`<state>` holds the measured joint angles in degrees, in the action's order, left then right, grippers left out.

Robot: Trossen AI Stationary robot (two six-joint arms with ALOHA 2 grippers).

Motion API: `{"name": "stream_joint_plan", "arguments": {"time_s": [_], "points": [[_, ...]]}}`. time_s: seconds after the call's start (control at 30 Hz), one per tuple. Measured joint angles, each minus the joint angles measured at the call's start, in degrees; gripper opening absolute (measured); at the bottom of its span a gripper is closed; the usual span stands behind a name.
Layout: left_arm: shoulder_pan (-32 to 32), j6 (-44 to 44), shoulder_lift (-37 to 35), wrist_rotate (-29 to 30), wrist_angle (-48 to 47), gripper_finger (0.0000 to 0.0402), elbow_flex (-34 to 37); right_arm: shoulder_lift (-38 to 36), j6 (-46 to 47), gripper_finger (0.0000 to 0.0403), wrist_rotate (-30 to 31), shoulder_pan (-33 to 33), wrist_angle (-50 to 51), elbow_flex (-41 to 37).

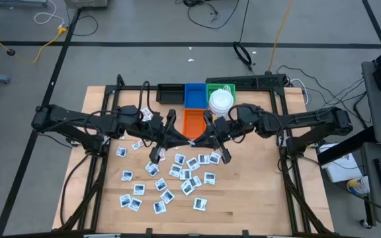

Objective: Pick & Place First Aid Supplies
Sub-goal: Put the gray towelette pack into the black bin

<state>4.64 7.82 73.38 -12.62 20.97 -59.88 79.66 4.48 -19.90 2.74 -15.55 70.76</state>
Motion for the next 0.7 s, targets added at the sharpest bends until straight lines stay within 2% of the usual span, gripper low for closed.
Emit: {"name": "stream_joint_plan", "arguments": {"time_s": [0.13,0.23,0.3,0.37,0.5,0.6,0.7], "points": [[0.02,-0.04,-0.03,0.75,-0.01,0.0009,0.00,0.00,-1.61,0.0021,2.44,0.02,0.07,0.00],[-0.30,0.02,-0.11,1.44,-0.04,0.0004,0.00,-0.07,-1.62,0.0045,6.50,0.00,0.17,0.00],[-1.00,0.00,-0.11,2.55,-3.44,0.0003,-1.26,-0.49,-2.54,0.0066,7.50,-0.12,1.61,-0.01],[-2.02,-0.21,-0.05,3.18,-11.34,0.0002,-4.33,-0.96,-3.90,0.0089,8.07,-0.17,3.31,-0.09],[-4.60,-4.32,0.83,4.57,-34.30,0.0002,-13.13,-2.62,-6.22,0.0128,8.33,-0.17,5.07,-0.04],[-6.83,-6.56,2.37,6.23,-50.52,0.0001,-18.51,-3.49,-7.34,0.0146,7.95,-0.11,5.95,0.00],[-8.70,-7.85,3.43,6.86,-62.02,0.0001,-22.40,-3.52,-7.36,0.0155,7.91,-0.11,5.97,-0.02]]}}
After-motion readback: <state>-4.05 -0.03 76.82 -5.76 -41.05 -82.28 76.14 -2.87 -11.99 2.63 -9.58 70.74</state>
